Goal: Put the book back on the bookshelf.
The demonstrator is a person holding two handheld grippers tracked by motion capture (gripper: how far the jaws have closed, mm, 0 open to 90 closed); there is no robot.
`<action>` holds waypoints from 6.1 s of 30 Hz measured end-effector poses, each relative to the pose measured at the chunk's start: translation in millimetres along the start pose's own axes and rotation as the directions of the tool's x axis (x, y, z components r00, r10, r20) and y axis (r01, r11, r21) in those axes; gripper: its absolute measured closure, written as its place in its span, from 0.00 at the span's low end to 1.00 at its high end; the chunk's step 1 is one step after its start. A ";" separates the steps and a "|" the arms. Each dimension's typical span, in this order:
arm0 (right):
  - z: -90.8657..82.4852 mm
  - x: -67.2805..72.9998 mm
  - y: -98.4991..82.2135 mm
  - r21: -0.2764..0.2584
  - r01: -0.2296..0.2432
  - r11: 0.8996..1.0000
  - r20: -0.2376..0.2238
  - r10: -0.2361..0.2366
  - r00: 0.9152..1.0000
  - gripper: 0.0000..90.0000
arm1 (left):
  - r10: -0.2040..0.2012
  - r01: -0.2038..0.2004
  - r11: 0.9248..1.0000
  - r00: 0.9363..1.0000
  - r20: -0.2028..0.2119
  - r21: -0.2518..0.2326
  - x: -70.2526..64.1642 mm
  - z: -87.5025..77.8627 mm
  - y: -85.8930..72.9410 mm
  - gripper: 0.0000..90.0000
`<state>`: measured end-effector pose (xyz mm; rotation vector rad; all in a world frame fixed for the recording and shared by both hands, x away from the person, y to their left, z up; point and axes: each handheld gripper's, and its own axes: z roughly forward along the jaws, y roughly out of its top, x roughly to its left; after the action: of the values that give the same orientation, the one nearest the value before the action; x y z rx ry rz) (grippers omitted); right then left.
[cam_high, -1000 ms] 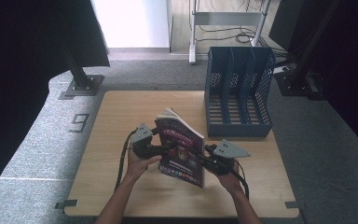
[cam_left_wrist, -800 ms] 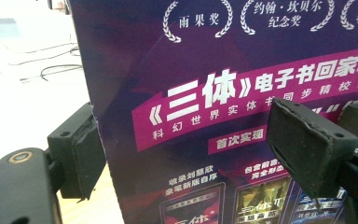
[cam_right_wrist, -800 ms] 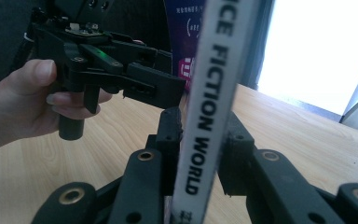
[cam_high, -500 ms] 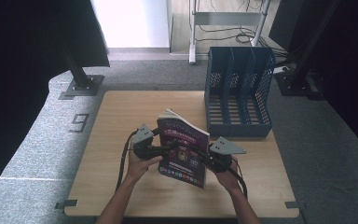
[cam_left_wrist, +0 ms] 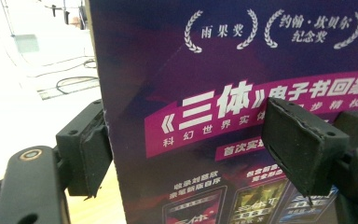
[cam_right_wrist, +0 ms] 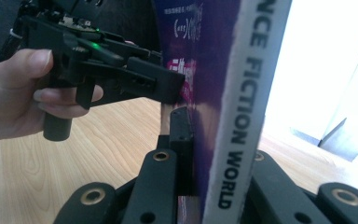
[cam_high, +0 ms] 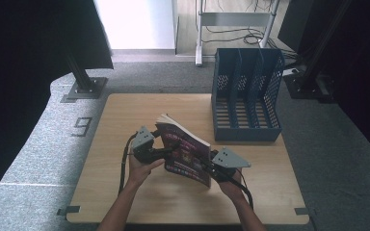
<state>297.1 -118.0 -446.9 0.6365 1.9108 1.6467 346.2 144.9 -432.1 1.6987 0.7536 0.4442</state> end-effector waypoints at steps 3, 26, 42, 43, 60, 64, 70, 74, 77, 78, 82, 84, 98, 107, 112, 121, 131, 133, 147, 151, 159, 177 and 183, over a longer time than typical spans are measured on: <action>-0.3 -2.7 -1.6 0.000 -0.012 1.000 -0.013 0.012 1.000 0.90 | 0.003 -0.003 1.000 1.000 0.000 -0.002 -0.9 0.2 -1.1 0.22; 3.4 -5.1 0.8 0.011 -0.068 0.998 0.005 0.068 0.998 0.91 | 0.010 -0.007 0.999 0.997 -0.076 0.036 -1.9 -6.3 -15.9 0.24; 2.3 -2.7 3.8 -0.013 -0.090 0.996 0.016 0.091 0.996 0.91 | -0.015 0.027 0.993 0.995 -0.102 0.112 -3.1 -14.3 -44.8 0.24; 1.7 -2.6 4.5 -0.015 -0.090 0.996 0.018 0.090 0.996 0.91 | -0.013 0.026 0.993 0.995 -0.104 0.118 -3.4 -15.5 -47.0 0.24; -5.6 -3.9 12.2 -0.061 -0.085 0.995 0.026 0.086 0.996 0.91 | -0.034 0.048 0.991 0.993 -0.111 0.127 -6.0 -30.1 -57.9 0.25; -7.5 -6.9 12.8 -0.060 -0.086 0.995 0.041 0.088 0.995 0.91 | -0.031 0.045 0.991 0.994 -0.108 0.124 -7.3 -31.2 -56.4 0.25; -14.7 -12.7 14.5 -0.079 -0.099 0.992 0.064 0.104 0.993 0.91 | -0.037 0.052 0.990 0.993 -0.112 0.134 -6.2 -29.5 -58.4 0.25; -20.6 -16.2 16.0 -0.092 -0.103 0.990 0.078 0.110 0.991 0.91 | -0.039 0.055 0.989 0.992 -0.122 0.136 -6.3 -27.3 -60.3 0.25; -25.6 -19.2 17.1 -0.101 -0.107 0.989 0.092 0.117 0.989 0.91 | -0.049 0.066 0.989 0.991 -0.125 0.134 -5.4 -27.1 -60.8 0.26; -27.2 -20.5 17.4 -0.104 -0.107 0.989 0.097 0.117 0.988 0.91 | -0.051 0.068 0.988 0.990 -0.129 0.135 -5.1 -26.9 -60.9 0.26; -32.6 -24.5 17.8 -0.111 -0.118 0.987 0.118 0.131 0.984 0.91 | -0.052 0.070 0.987 0.990 -0.130 0.141 -3.8 -26.4 -61.4 0.26; -34.4 -26.0 18.0 -0.114 -0.119 0.986 0.125 0.133 0.983 0.91 | -0.051 0.070 0.987 0.990 -0.129 0.144 -3.4 -26.1 -61.6 0.26; -39.1 -31.3 17.9 -0.121 -0.125 0.985 0.150 0.143 0.978 0.91 | -0.055 0.078 0.984 0.989 -0.140 0.158 -0.2 -25.0 -66.3 0.26; -42.8 -35.4 18.5 -0.133 -0.130 0.983 0.163 0.151 0.975 0.91 | -0.057 0.079 0.984 0.989 -0.140 0.162 0.7 -25.4 -67.0 0.26; -44.9 -36.6 19.4 -0.140 -0.129 0.982 0.169 0.152 0.974 0.91 | -0.056 0.079 0.984 0.988 -0.141 0.162 0.8 -25.5 -67.0 0.26; -49.4 -40.9 20.1 -0.155 -0.137 0.978 0.191 0.165 0.968 0.91 | -0.058 0.081 0.983 0.989 -0.136 0.167 0.4 -25.4 -67.0 0.26; -55.1 -46.7 20.4 -0.170 -0.144 0.975 0.216 0.179 0.960 0.91 | -0.062 0.085 0.981 0.989 -0.132 0.176 1.3 -25.0 -67.4 0.26; -55.5 -47.6 20.2 -0.170 -0.145 0.975 0.218 0.181 0.959 0.91 | -0.062 0.085 0.981 0.989 -0.133 0.176 1.3 -25.0 -67.4 0.26; -62.2 -53.8 22.3 -0.195 -0.141 0.971 0.264 0.190 0.946 0.91 | -0.058 0.081 0.979 0.990 -0.125 0.185 0.3 -24.5 -67.4 0.26; -64.8 -56.5 23.7 -0.202 -0.137 0.970 0.270 0.190 0.944 0.91 | -0.057 0.079 0.980 0.991 -0.124 0.181 0.1 -25.5 -66.1 0.26; -70.1 -62.5 27.5 -0.221 -0.139 0.965 0.292 0.201 0.935 0.91 | -0.058 0.080 0.980 0.991 -0.123 0.180 0.1 -25.9 -65.2 0.26; -72.8 -71.4 30.3 -0.240 -0.143 0.960 0.327 0.219 0.919 0.91 | -0.060 0.083 0.979 0.991 -0.122 0.187 -0.3 -23.7 -66.2 0.26; -71.6 -74.8 33.8 -0.243 -0.141 0.960 0.338 0.220 0.915 0.91 | -0.063 0.085 0.979 0.991 -0.120 0.187 -0.5 -23.4 -66.4 0.26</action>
<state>305.6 -215.3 -398.6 0.9761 1.4241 1.6791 314.2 169.7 -489.7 1.8294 0.9658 0.4303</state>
